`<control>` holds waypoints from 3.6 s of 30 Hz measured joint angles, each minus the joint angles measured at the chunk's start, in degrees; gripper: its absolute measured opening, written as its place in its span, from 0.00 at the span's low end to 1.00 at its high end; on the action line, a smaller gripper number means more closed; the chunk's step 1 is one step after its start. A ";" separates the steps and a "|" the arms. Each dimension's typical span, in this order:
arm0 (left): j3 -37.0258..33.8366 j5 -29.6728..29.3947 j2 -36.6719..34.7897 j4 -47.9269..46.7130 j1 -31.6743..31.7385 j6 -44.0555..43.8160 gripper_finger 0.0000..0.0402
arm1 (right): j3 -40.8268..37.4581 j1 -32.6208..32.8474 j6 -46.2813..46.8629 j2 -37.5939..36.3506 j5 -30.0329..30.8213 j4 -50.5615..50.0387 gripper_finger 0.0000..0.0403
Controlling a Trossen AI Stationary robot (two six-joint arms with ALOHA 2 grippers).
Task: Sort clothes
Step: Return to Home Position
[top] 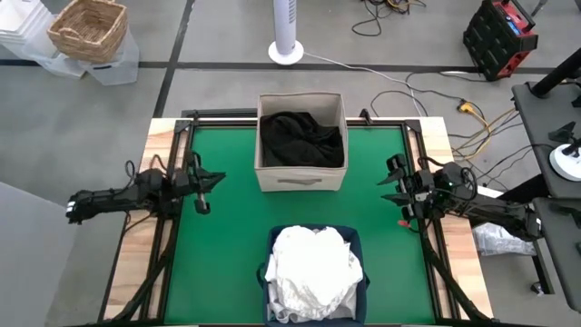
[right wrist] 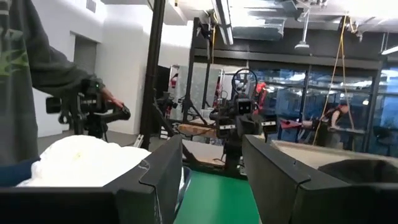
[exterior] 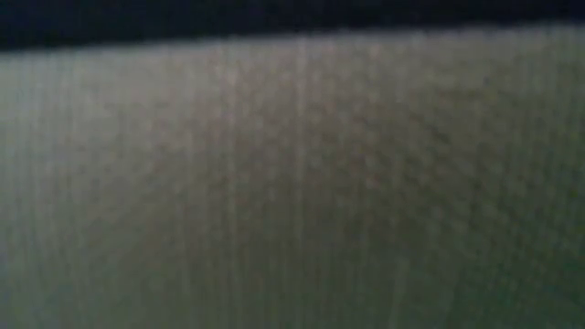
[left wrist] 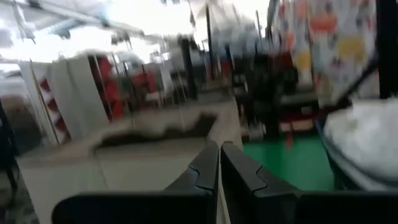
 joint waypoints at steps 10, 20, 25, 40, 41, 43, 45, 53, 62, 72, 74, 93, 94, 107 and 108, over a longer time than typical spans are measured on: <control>-1.20 0.50 -2.58 -10.21 -0.50 -0.02 0.00 | -0.02 0.00 0.40 0.85 -0.21 -2.70 0.43; -1.20 0.55 -0.91 -10.25 -0.48 -0.02 0.00 | -0.02 0.00 3.37 1.60 -0.17 -2.87 0.41; -1.20 0.52 -0.19 -10.30 -0.48 -0.02 0.00 | -0.02 0.00 3.40 1.57 -0.17 -2.99 0.39; -1.22 0.50 1.17 -10.34 -0.48 -0.02 0.00 | -0.04 6.19 2.41 -5.40 -0.54 -10.91 0.37; -1.22 0.50 1.20 -10.34 -0.48 -0.02 0.00 | -0.04 6.93 1.90 -5.97 -0.18 -12.68 0.38; -1.22 0.48 1.22 -10.34 -0.48 -0.02 0.00 | -0.04 8.57 0.02 -6.89 0.83 -15.86 0.39; -1.22 0.48 1.20 -10.34 -0.48 -0.02 0.00 | -0.04 10.19 -2.34 -7.48 2.93 -17.76 0.39; -1.24 0.48 1.30 -10.34 -0.48 -0.02 0.00 | -0.04 17.44 -6.52 -8.26 19.72 -25.67 0.42; -1.24 0.46 1.52 -10.34 -0.48 -0.02 0.00 | -0.04 23.67 -10.71 -8.31 37.56 -28.86 0.39; -1.24 0.46 1.67 -10.32 -0.48 -0.02 0.00 | -0.04 24.13 -10.20 -7.80 37.03 -28.74 0.34; -1.26 0.46 1.75 -10.27 -0.48 -0.02 0.00 | -0.04 24.13 -9.92 -7.80 37.00 -28.74 0.33; -1.26 0.44 1.83 -10.12 -0.48 -0.02 0.00 | -0.04 24.13 -10.13 -7.39 36.94 -28.68 0.31; -1.26 0.44 1.83 -10.12 -0.48 -0.02 0.00 | -0.04 24.13 -10.15 -7.40 36.94 -28.68 0.31; -1.26 0.44 1.83 -10.08 -0.48 -0.02 0.00 | -0.04 24.13 -10.13 -7.41 36.95 -28.65 0.36; -1.26 0.44 1.83 -10.06 -0.48 -0.02 0.00 | -0.04 24.13 -10.13 -7.41 36.94 -28.65 0.37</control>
